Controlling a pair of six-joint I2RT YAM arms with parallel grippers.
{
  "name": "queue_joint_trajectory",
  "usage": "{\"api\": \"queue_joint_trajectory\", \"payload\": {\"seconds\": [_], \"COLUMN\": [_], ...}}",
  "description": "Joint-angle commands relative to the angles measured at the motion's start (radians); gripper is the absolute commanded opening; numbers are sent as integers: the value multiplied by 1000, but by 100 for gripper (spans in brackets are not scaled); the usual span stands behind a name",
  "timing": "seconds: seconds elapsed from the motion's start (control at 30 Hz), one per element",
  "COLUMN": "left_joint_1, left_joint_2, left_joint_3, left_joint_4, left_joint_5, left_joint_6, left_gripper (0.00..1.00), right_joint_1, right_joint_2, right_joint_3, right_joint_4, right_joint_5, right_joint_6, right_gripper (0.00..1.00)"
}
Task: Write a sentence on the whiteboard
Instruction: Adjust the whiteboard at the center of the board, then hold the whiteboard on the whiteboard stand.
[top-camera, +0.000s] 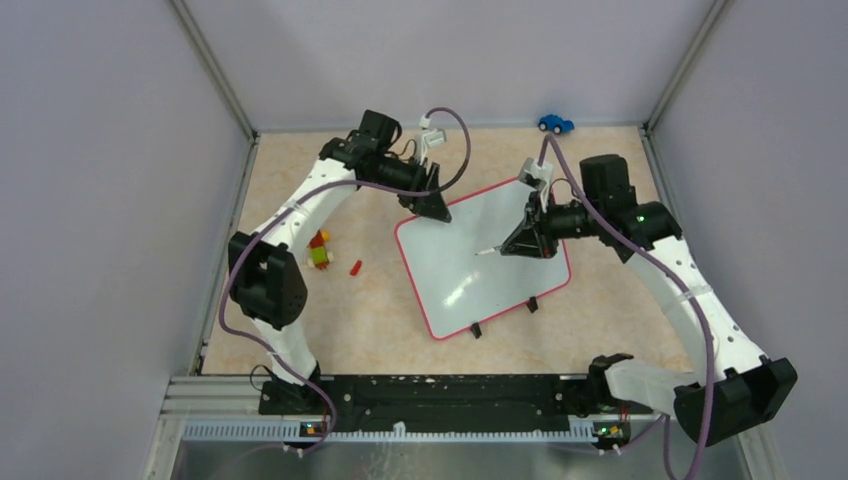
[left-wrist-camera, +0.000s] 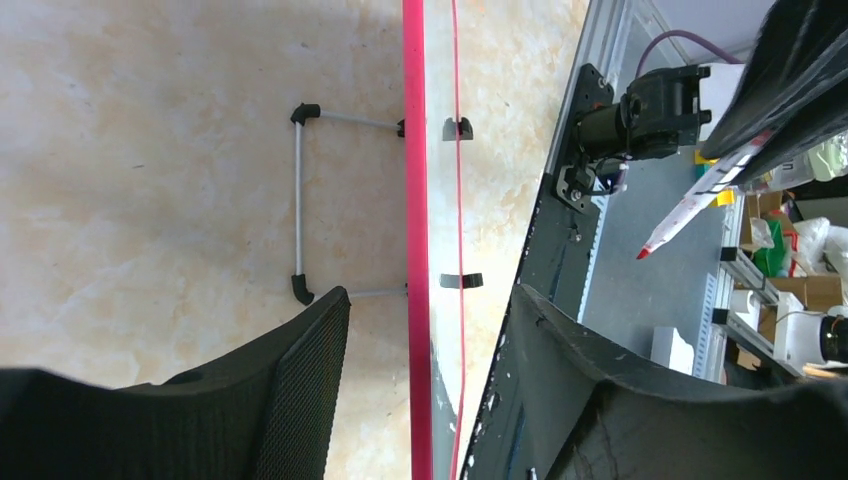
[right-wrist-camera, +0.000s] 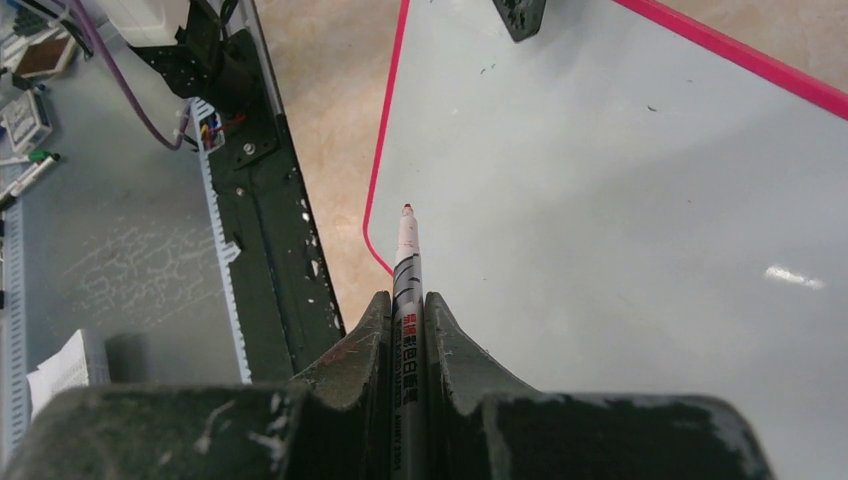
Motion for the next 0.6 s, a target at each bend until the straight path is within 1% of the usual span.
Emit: {"api": "queue_joint_trajectory", "payload": {"seconds": [0.0, 0.1, 0.17, 0.33, 0.47, 0.57], "left_joint_1": [78, 149, 195, 247, 265, 272], "left_joint_2": [-131, -198, -253, -374, -400, -383], "left_joint_3": [-26, -108, -174, -322, -384, -392], "left_joint_4": [3, 20, 47, 86, 115, 128], "left_joint_5": [63, 127, 157, 145, 127, 137], "left_joint_6": [26, 25, 15, 15, 3, -7], "left_gripper": [67, 69, 72, 76, 75, 70], "right_joint_1": [88, 169, 216, 299, 384, 420], "right_joint_2": [-2, 12, 27, 106, 151, 177], "right_joint_3": [37, 55, 68, 135, 174, 198], "right_joint_4": [58, 101, 149, 195, 214, 238], "right_joint_5": [63, 135, 169, 232, 286, 328], "right_joint_6": [-42, -41, -21, 11, 2, 11], "right_gripper": [0, 0, 0, 0, 0, 0]}}
